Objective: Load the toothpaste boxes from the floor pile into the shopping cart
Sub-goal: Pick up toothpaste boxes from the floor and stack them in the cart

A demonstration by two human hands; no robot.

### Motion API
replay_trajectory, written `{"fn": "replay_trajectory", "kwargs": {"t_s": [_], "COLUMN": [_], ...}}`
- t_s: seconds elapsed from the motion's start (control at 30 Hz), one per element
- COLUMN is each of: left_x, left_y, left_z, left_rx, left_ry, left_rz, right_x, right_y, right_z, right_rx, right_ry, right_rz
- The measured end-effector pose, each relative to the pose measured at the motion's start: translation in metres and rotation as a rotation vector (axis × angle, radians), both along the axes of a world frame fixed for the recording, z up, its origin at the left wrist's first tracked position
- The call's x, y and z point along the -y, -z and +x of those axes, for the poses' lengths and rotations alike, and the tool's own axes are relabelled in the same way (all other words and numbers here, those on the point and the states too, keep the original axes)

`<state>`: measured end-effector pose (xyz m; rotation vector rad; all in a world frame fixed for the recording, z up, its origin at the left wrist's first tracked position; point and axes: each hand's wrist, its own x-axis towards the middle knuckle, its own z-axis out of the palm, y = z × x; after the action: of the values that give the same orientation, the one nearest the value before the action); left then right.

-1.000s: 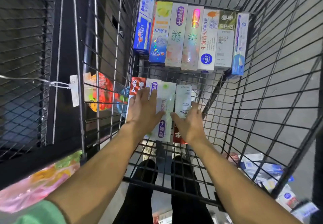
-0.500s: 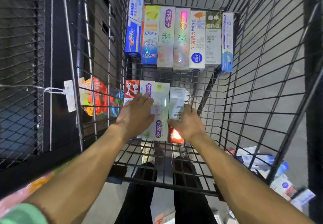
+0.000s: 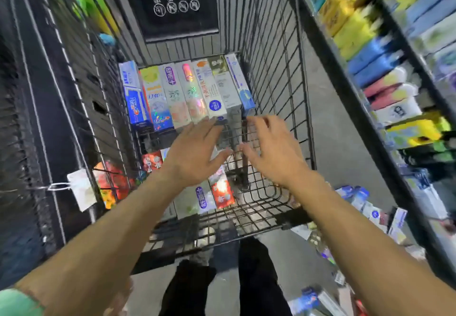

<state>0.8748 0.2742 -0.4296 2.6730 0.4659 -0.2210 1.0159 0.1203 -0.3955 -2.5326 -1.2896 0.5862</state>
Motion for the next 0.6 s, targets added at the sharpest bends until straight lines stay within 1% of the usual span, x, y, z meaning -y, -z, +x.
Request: {"fn": "replay_trajectory", "kwargs": {"t_s": [0.1,0.17,0.23,0.3,0.4,0.47,0.6], "left_x": [0.011,0.026,0.049,0.08,0.138,0.181,0.271], "left_y": [-0.033,-0.054,-0.07,-0.084,-0.086,-0.078,-0.049], "left_z": [0.015,0.028,0.044,0.061,0.087,0.102,0.124], "left_rx": [0.04,0.082,0.132,0.186,0.24,0.246,0.279], "left_ry": [0.088,0.167,0.241,0.323,0.479,0.559,0.654], "left_rz": [0.037,0.053,0.059,0.061,0.081,0.081,0.068], "right_x": [0.029,0.055,0.088,0.13,0.205,0.256,0.357], "right_y": [-0.043,-0.066,-0.083,-0.092,-0.091,-0.083,-0.045], "right_z": [0.002,0.0,-0.002,-0.001,0.003,0.002,-0.006], "right_rx": [0.059,0.144,0.238,0.282,0.319,0.31,0.302], "right_ry": [0.087,0.145,0.212,0.313,0.461,0.564,0.704], "right_rz": [0.114,0.189,0.205,0.191,0.133,0.093,0.04]}}
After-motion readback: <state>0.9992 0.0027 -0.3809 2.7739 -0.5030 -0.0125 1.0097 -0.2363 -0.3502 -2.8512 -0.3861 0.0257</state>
